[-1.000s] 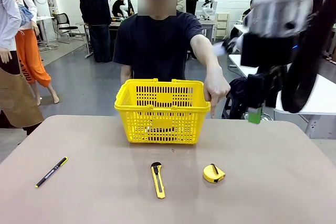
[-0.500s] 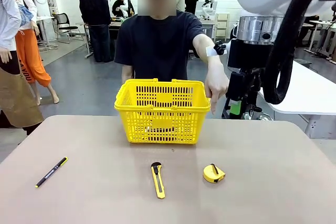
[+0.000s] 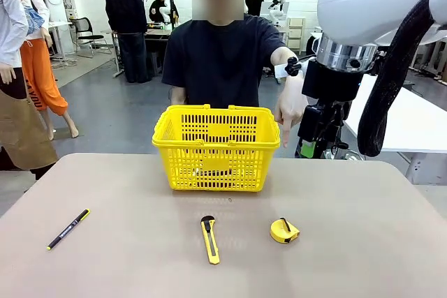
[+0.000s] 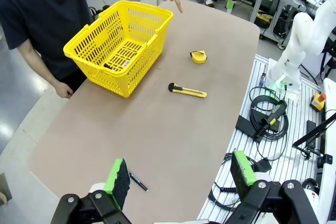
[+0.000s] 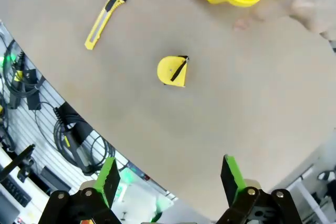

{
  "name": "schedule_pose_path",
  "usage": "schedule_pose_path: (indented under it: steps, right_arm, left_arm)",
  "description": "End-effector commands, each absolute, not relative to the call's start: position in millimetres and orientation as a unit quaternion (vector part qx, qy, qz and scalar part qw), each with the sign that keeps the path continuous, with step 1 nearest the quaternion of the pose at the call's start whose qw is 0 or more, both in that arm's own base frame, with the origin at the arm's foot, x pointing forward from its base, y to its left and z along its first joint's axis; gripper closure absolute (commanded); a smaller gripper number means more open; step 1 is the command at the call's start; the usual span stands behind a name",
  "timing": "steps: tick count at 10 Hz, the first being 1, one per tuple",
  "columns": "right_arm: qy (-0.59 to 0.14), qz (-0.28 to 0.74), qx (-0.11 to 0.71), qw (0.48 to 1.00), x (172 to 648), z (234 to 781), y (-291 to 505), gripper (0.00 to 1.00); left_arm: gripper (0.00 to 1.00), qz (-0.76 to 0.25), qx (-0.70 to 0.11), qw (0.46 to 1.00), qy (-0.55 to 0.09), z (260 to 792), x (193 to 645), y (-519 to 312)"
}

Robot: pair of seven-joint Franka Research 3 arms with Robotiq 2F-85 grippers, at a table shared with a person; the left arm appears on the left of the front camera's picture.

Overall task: Place the items the person wants into the basket.
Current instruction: Pick up the item the person points to and place it in the Market Basket.

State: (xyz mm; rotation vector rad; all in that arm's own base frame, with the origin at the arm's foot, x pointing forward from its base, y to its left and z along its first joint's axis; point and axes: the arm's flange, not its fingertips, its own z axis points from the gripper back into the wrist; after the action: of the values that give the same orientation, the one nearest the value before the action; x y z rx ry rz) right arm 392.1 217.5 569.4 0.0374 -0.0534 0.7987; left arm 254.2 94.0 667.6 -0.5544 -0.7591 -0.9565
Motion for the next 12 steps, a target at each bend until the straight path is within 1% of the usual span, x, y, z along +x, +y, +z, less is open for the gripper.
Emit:
schedule_pose_path:
  steps: [1, 3, 6, 8, 10, 12]
  right_arm:
    - [-0.013, 0.387, 0.017, 0.922, 396.5, 575.8, 218.6, 0.00]
    - [-0.022, 0.388, 0.020, 0.921, 393.4, 572.3, 216.8, 0.00]
    - [-0.046, 0.338, 0.007, 0.940, 398.2, 504.6, 233.3, 0.00]
    - [-0.052, 0.340, 0.000, 0.939, 396.7, 467.6, 242.0, 0.00]
    - [-0.028, 0.352, -0.005, 0.936, 406.0, 428.6, 250.0, 0.00]
    - [-0.035, 0.359, -0.017, 0.932, 409.2, 392.9, 256.3, 0.00]
  left_arm:
    - [0.00, -0.443, -0.254, 0.784, -0.353, 667.3, 254.3, 93.0]
    - [0.00, -0.443, -0.254, 0.784, -0.353, 667.3, 254.3, 93.0]
    - [0.00, -0.443, -0.254, 0.784, -0.353, 667.3, 254.3, 93.0]
    - [0.00, -0.443, -0.254, 0.784, -0.353, 667.3, 254.3, 93.0]
    - [0.00, -0.443, -0.254, 0.784, -0.353, 667.3, 254.3, 93.0]
    - [0.00, -0.443, -0.254, 0.784, -0.353, 667.3, 254.3, 93.0]
